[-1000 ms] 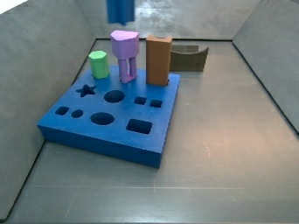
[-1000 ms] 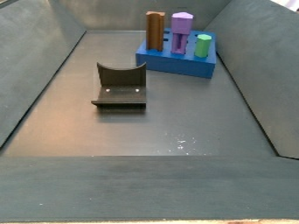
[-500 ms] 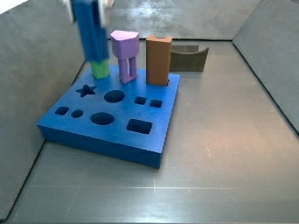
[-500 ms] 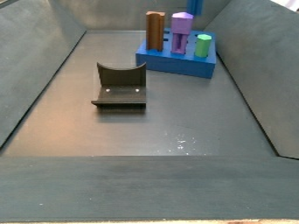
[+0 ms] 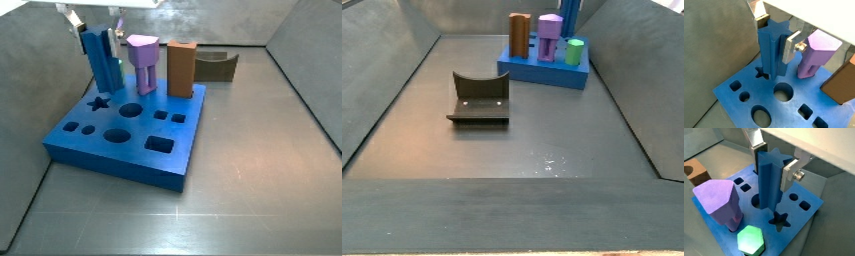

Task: Pick up the star object. Move up. Place the star object on the fixture. Regrasp the star object. Move to above the board. Insert the star object.
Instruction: Insert the star object.

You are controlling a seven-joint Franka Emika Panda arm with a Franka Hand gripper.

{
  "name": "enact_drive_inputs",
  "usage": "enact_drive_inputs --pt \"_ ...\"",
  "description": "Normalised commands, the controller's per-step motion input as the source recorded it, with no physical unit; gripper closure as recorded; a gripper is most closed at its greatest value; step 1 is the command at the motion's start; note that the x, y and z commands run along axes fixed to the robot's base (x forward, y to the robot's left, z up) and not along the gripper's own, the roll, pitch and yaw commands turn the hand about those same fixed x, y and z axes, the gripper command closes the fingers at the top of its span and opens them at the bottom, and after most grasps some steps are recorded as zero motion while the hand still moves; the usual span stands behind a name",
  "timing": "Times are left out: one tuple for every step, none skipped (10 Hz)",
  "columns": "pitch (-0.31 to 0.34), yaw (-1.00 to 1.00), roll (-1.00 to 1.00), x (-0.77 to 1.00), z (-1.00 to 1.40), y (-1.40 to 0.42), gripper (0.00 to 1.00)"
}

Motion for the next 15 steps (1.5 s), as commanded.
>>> enact_drive_inputs --pt "-0.111 -0.02 -0.01 0.0 -0.47 0.0 1.0" --pt "-0.151 -0.06 -0.05 -0.06 -0.69 0.0 1.0" --pt "-0.197 -0.15 -0.07 -0.25 -0.76 0.0 1.0" --pt "-0.164 -0.34 -0.16 -0.23 -0.65 0.0 1.0" --pt "-0.15 -0.54 -0.23 -0.29 -0.45 0.0 1.0" --pt "-0.186 -0.54 -0.31 -0.3 -0.33 0.03 1.0" --pt "-0.21 -0.51 -0.32 -0.3 -0.19 0.05 1.0" --pt "-0.16 -0.52 -0.26 -0.35 -0.1 0.07 1.0" --pt "-0.036 -0.54 -0.12 -0.28 -0.07 0.19 1.0" --pt "0.0 -0.62 -0.05 -0.29 0.0 0.17 1.0" --pt "0.0 -0.67 -0.04 -0.26 -0.01 0.13 1.0" --pt "-0.06 -0.7 -0.18 -0.22 -0.17 0.0 1.0" --pt "-0.103 -0.65 -0.24 -0.14 -0.31 0.01 1.0" --pt "-0.047 -0.64 -0.19 -0.18 -0.15 0.05 1.0" --pt "0.0 -0.21 -0.07 -0.09 0.0 0.04 1.0"
